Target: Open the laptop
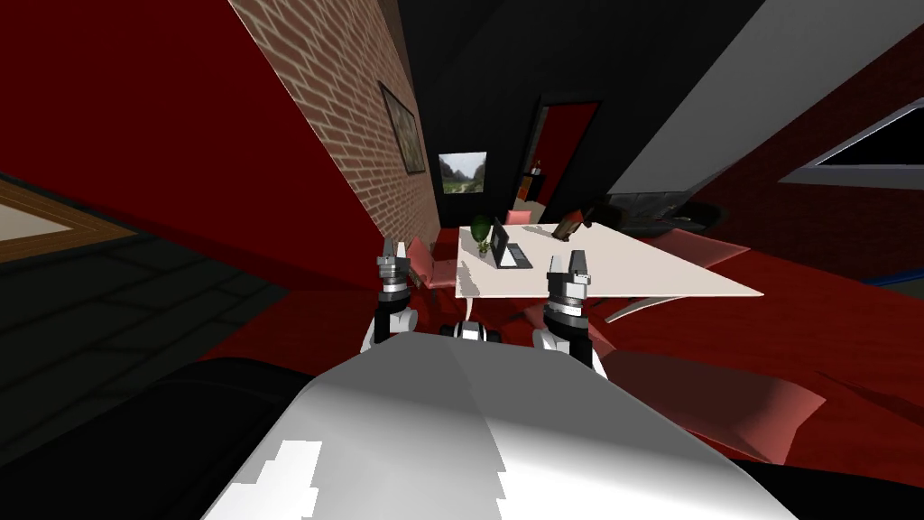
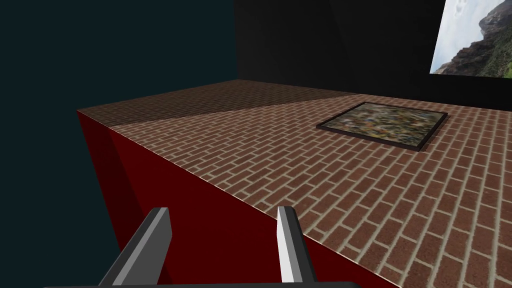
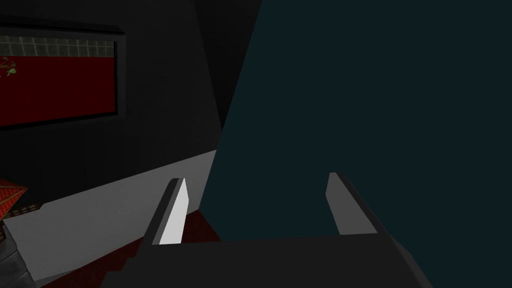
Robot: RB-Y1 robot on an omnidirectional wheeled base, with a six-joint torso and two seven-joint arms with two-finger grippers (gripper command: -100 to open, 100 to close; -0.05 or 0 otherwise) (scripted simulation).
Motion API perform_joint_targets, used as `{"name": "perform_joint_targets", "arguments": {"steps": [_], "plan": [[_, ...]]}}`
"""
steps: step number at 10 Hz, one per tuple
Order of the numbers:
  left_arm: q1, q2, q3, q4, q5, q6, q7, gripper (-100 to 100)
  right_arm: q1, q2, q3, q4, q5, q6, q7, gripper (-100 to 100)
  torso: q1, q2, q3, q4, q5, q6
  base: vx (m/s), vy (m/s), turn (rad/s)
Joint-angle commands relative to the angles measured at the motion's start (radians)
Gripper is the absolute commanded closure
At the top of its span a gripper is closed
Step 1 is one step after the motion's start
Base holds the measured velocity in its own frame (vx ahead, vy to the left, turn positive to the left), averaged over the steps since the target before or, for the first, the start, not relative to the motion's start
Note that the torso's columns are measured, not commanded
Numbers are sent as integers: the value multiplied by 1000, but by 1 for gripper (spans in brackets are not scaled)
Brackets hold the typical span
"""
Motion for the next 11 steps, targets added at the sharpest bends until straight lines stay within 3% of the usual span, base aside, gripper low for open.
{"name": "perform_joint_targets", "arguments": {"steps": [1, 5, 10, 11], "plan": [[0, 0, 0, 0, 0, 0, 0, 0, 0, -65, -28, 21, 33, 13, 11, -100, 2, 34, -69, 33, 1, 0, -7, 85, 109], [0, 0, 0, 1, 0, 0, 0, 0, 0, -174, -94, 74, 116, 48, 42, -100, 1, 47, -94, 47, 0, 0, -21, 99, 127], [0, 0, 0, 0, 0, 0, 0, 0, -2, -329, -205, 167, 256, 109, 100, -100, 1, 46, -94, 47, 0, 0, -20, 155, 192], [0, 0, 0, 0, 0, 0, 0, 0, -2, -337, -205, 167, 256, 109, 100, -100, 0, 46, -95, 47, 0, 0, 7, 108, 68]]}}
